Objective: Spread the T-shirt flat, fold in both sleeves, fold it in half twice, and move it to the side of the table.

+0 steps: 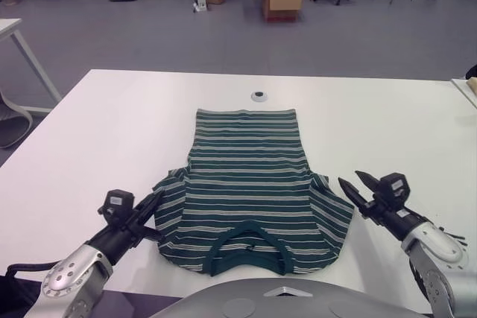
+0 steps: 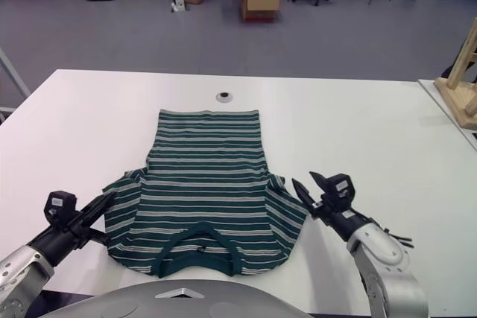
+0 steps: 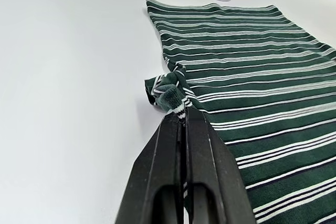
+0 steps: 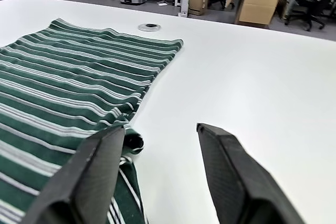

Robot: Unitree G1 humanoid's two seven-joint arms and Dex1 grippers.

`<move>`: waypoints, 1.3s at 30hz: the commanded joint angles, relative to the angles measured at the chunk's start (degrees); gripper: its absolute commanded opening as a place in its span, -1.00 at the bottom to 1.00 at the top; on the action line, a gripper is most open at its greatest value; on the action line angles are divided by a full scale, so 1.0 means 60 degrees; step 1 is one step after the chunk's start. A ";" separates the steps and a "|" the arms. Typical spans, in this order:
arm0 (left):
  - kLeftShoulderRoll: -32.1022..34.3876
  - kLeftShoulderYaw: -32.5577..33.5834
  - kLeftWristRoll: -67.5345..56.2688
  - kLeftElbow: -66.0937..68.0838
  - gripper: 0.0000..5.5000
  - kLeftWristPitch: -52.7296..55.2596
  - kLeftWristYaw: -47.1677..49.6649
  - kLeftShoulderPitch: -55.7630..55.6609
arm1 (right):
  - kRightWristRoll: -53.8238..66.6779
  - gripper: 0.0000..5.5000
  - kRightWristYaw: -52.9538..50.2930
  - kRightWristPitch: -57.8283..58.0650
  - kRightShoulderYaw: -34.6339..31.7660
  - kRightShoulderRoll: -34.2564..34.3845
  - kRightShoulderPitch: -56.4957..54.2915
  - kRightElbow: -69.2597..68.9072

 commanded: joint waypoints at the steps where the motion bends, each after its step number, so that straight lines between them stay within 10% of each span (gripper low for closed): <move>1: 0.0361 -0.1326 0.1583 -0.0720 -1.00 -0.0971 -0.0078 0.0650 | 0.0497 -0.07 -0.0257 0.0346 -0.0212 0.0406 0.0313 -0.0096; 11: 0.0102 -0.2698 0.1561 -0.0780 -1.00 -0.0551 0.0016 0.1133 | 0.3756 -0.07 0.0033 0.1767 -0.1084 0.0752 0.1091 -0.0365; 22: -0.0860 -0.1221 -0.1211 -0.0894 -0.29 -0.0752 -0.0015 0.1015 | 0.3026 -0.07 0.0270 0.1601 -0.0646 0.0721 0.1943 0.0542; 39: -0.0941 0.0018 -0.0985 0.0545 -0.05 -0.1357 0.0296 -0.0005 | 0.3776 -1.00 -0.0087 0.1200 -0.0387 0.0935 0.1125 -0.1172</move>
